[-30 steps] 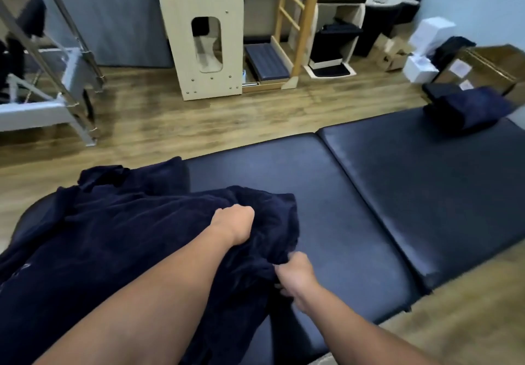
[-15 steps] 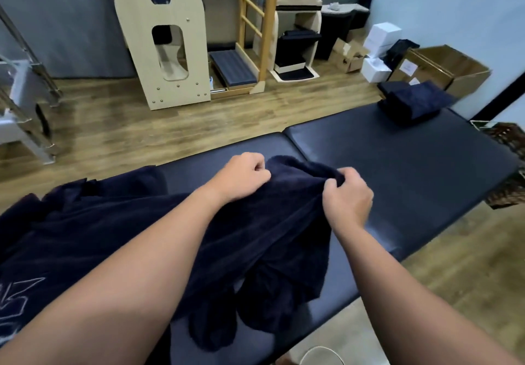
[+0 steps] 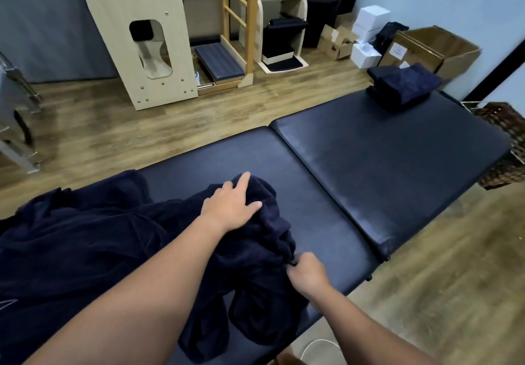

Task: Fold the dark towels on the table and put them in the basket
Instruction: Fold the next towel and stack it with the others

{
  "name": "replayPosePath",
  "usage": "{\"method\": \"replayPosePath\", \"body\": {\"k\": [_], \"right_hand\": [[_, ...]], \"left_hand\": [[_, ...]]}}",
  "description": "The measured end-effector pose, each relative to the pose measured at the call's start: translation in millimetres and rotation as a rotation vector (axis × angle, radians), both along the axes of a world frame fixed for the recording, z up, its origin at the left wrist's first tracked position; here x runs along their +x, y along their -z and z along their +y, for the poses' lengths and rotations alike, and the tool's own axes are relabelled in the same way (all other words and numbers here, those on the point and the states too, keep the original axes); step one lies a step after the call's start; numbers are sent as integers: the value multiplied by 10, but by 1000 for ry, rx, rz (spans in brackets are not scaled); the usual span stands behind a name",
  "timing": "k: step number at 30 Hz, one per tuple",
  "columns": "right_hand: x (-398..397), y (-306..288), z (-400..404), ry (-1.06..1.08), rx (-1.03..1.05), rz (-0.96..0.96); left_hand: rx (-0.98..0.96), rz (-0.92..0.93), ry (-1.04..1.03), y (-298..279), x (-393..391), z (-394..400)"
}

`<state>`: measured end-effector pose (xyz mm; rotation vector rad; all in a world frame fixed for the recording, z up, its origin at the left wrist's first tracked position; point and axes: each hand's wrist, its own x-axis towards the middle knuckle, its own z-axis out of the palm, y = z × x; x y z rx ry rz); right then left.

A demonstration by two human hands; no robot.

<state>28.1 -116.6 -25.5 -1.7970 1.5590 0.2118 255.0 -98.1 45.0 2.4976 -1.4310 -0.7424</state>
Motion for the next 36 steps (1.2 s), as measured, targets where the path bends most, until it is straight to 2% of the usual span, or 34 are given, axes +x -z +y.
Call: {"method": "replayPosePath", "body": {"k": [3,6,10,13,15,17,18,20,22,23,24,26,28,29,31,33,36], "right_hand": [[-53,-109,-96,119,-144,60],[-241,-338,-430,345,-279,63],[-370,-754,-941,428,-539,13],[-486,-1083,-1429,557,-760,-167],[-656,-1233,-1799,613,-920,-309],[-851,-1276,-2122,580,-1042,-407],[-937,-1244,-2228,515,-1073,-428],[-1044,-1094,-2301,286,-1033,-460],[-1130,-887,-2286,50,-783,-457],[-1174,-757,-2282,-30,-616,-419],[-1208,-640,-2276,-48,-433,-377],[-1267,-431,-2275,29,-192,-281],[-1308,-327,-2304,10,-196,-23],[-1314,-304,-2313,-29,-199,112],[-1319,-276,-2315,-86,-159,263],[-1291,-278,-2345,-106,-129,298],[-1256,-315,-2437,-150,-97,336]], "left_hand": [[113,21,42,46,-58,-169],[40,3,71,-4,-126,-352],[-358,176,-136,-322,-282,-792],[-732,424,-332,-755,-400,-1161],[-867,506,-382,-945,-437,-1333],[-759,532,-331,-971,-484,-1473],[-604,532,-261,-936,-503,-1528],[-102,378,-45,-846,-565,-1578],[417,174,120,-740,-695,-1606],[578,100,151,-675,-763,-1620],[661,17,157,-601,-836,-1637],[623,-167,145,-450,-940,-1679],[448,-319,201,-304,-1031,-1763],[364,-330,247,-221,-1075,-1813],[282,-204,235,-36,-1163,-1890],[352,-119,167,125,-1224,-1941],[498,-130,168,345,-1226,-1966]]}}
